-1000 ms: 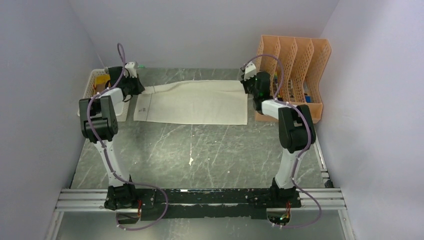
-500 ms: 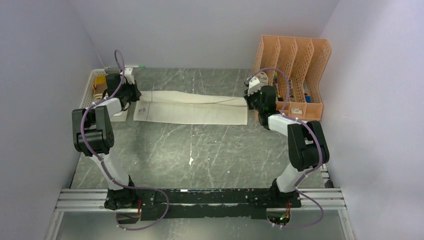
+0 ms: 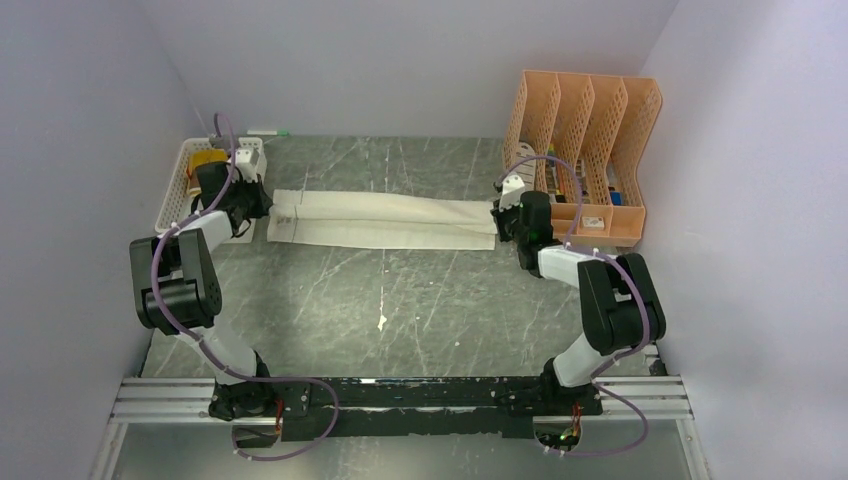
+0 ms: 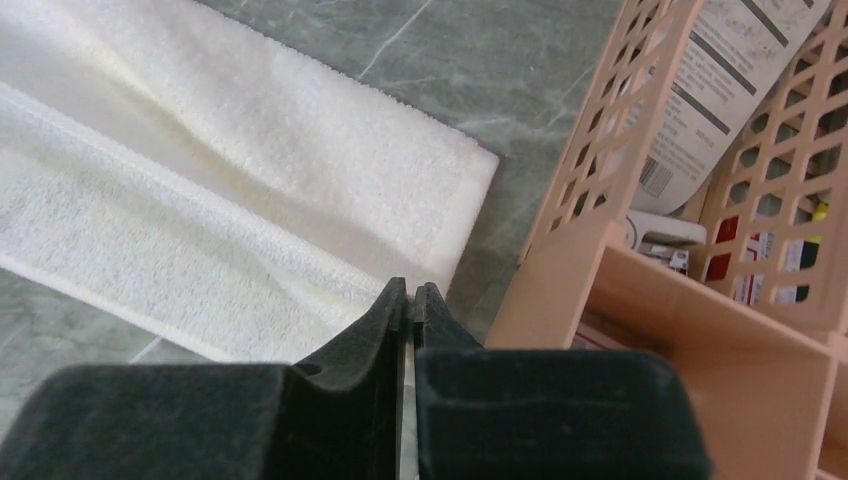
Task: Roll the towels
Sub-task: Fold the towel at the center of the board.
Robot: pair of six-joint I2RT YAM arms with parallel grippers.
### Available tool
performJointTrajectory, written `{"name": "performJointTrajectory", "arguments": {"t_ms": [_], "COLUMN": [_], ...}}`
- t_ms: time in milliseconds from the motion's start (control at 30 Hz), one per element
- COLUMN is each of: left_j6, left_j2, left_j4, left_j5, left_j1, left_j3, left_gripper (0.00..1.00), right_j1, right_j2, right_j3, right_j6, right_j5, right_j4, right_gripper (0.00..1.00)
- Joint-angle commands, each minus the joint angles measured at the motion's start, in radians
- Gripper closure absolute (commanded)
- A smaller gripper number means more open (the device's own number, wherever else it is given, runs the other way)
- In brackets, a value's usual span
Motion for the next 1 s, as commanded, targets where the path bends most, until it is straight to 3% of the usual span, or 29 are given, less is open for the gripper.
{"name": "performJointTrajectory", "arguments": {"t_ms": [0,367,467,567,600,667,700,767,967], "left_j6": [0.007,0.017,0.019,0.02,0.018,0.017,0.007,-0.014,-0.106], "left_j2": [-0.026,-0.019,-0.009,-0.006,-0.01,-0.028,-0.045,-0.105,-0.266], "left_j4": [0.032,-0.007,-0.022,-0.029,-0.033,-0.049,-0.046,-0.028,0.055], "left_j5": [-0.03,-0.07,-0.078,-0.087,-0.089,-0.086,-0.08,-0.053,0.085], "left_j1": [0.036,0.037,0.038,0.037,0.037,0.038,0.038,0.038,0.032], "left_j3": [-0.028,-0.031,-0.02,-0.013,-0.01,0.001,-0.001,-0.01,-0.042], "left_gripper": [0.93,0.93,0.93,0.93,0.88,0.68,0.5,0.02,0.0], "right_j1": [-0.014,-0.009,-0.006,-0.002,0.0,0.003,0.006,0.005,0.013], "right_j2": [-0.078,-0.13,-0.117,-0.099,-0.098,-0.113,-0.133,-0.189,-0.231], "right_j3": [-0.047,-0.111,-0.109,-0.106,-0.112,-0.141,-0.162,-0.21,-0.198], "right_j6": [0.026,0.066,0.066,0.069,0.071,0.078,0.084,0.092,0.12], "right_j5": [0.089,0.032,0.009,0.005,0.011,0.037,0.058,0.081,0.038], "right_j4": [0.05,0.032,0.009,-0.012,-0.007,0.033,0.067,0.156,0.291], "right_gripper": [1.0,1.0,0.86,0.62,0.57,0.48,0.44,0.36,0.25]}}
